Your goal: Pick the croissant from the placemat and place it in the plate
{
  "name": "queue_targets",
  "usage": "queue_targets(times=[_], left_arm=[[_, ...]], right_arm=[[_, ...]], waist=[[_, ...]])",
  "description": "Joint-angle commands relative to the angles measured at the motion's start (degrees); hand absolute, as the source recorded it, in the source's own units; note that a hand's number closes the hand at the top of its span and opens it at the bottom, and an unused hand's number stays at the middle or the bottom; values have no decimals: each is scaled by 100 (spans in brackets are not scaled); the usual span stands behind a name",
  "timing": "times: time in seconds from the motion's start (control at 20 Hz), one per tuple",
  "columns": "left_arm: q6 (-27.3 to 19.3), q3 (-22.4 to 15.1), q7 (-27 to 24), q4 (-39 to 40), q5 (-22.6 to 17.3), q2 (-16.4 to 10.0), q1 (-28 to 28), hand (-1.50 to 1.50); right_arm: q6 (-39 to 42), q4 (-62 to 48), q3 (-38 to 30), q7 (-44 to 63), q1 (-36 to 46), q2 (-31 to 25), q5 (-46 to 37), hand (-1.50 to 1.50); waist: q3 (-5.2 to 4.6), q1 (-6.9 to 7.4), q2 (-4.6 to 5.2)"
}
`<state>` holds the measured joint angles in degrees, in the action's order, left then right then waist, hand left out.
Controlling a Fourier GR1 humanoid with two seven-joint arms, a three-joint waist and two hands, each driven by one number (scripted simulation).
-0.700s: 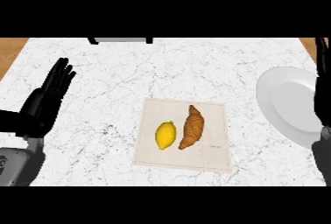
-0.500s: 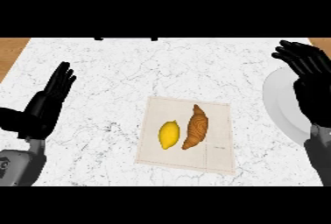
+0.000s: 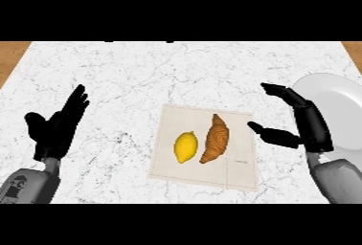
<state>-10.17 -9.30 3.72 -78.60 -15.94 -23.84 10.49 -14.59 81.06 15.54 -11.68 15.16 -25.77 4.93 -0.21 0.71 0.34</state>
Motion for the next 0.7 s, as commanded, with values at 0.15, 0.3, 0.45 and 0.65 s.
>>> queue_targets(times=[0.15, 0.3, 0.45, 0.65], left_arm=[[113, 161, 145, 60, 34, -3, -18, 0], [133, 269, 331, -23, -19, -15, -18, 0], [179, 306, 442, -486, -47, -85, -295, 0], [-34, 138, 259, 14, 394, 348, -111, 0]], right_arm=[[497, -61, 729, 336, -101, -302, -939, -150], [599, 416, 966, 717, -439, -522, -1279, -150], [928, 796, 939, 1603, -33, -740, -1474, -150], [1233, 971, 1090, 2437, 365, -358, -1886, -150]], waist=[[18, -58, -43], [16, -98, -56], [16, -41, -65], [18, -55, -40]])
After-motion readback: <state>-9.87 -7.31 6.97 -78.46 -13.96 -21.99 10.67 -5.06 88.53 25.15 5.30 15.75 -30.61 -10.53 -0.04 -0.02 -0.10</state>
